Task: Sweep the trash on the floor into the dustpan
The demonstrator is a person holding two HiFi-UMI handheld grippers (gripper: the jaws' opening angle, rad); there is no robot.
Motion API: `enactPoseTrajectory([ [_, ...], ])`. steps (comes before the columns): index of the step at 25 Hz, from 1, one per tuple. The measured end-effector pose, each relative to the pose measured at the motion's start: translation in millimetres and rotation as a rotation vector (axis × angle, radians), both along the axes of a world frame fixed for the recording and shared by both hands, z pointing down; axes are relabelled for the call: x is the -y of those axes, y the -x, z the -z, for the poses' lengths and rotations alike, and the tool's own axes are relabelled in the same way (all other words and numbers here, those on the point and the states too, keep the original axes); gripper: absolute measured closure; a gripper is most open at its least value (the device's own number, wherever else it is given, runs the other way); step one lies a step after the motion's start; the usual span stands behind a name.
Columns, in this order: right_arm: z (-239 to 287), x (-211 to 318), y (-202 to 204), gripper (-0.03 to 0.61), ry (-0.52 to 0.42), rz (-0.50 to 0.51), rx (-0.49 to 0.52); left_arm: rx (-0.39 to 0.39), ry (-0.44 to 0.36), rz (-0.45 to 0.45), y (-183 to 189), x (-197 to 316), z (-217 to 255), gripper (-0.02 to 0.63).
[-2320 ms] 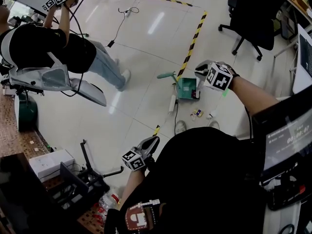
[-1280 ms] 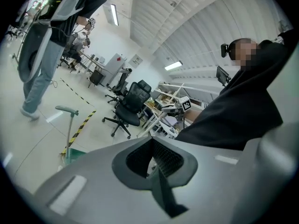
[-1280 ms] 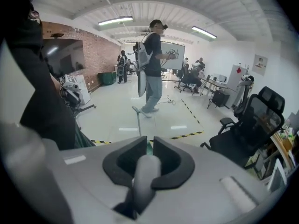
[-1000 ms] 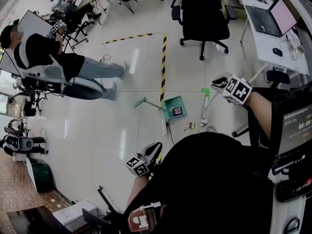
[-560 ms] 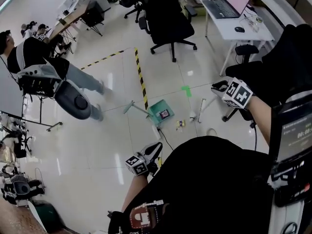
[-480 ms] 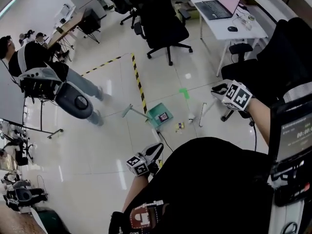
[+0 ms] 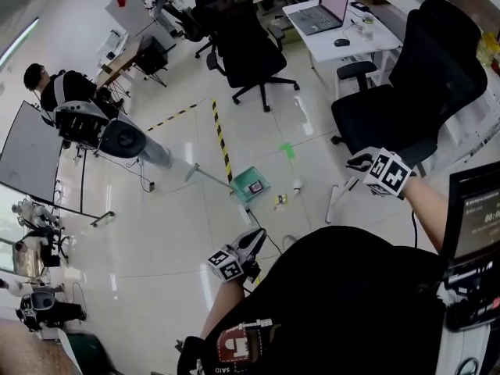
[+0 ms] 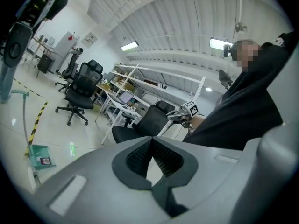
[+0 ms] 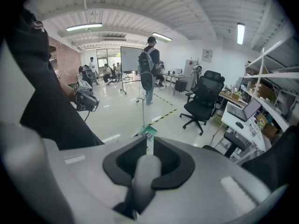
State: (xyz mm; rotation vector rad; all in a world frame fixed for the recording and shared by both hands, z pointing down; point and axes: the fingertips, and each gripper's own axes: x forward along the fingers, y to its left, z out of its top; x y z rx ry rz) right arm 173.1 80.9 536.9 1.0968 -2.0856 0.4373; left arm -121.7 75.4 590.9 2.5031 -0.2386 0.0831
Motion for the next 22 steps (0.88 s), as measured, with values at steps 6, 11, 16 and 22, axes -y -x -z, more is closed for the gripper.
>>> enactPoseTrajectory([
  [6, 3, -99, -40, 0.537, -0.008, 0.006, 0.017, 0.014, 0.056, 0.026, -46, -123, 15, 0.614],
  [11, -12, -156, -50, 0.537, 0.03, 0.018, 0.017, 0.033, 0.005, 0.022, -53, -174, 28, 0.614],
  [16, -20, -188, -45, 0.537, 0.052, 0.025, 0.006, 0.031, 0.007, 0.073, -44, -181, 25, 0.614],
  [22, -24, -199, -31, 0.537, 0.073, 0.013, -0.008, -0.02, -0.024, 0.067, -30, -180, 31, 0.614],
])
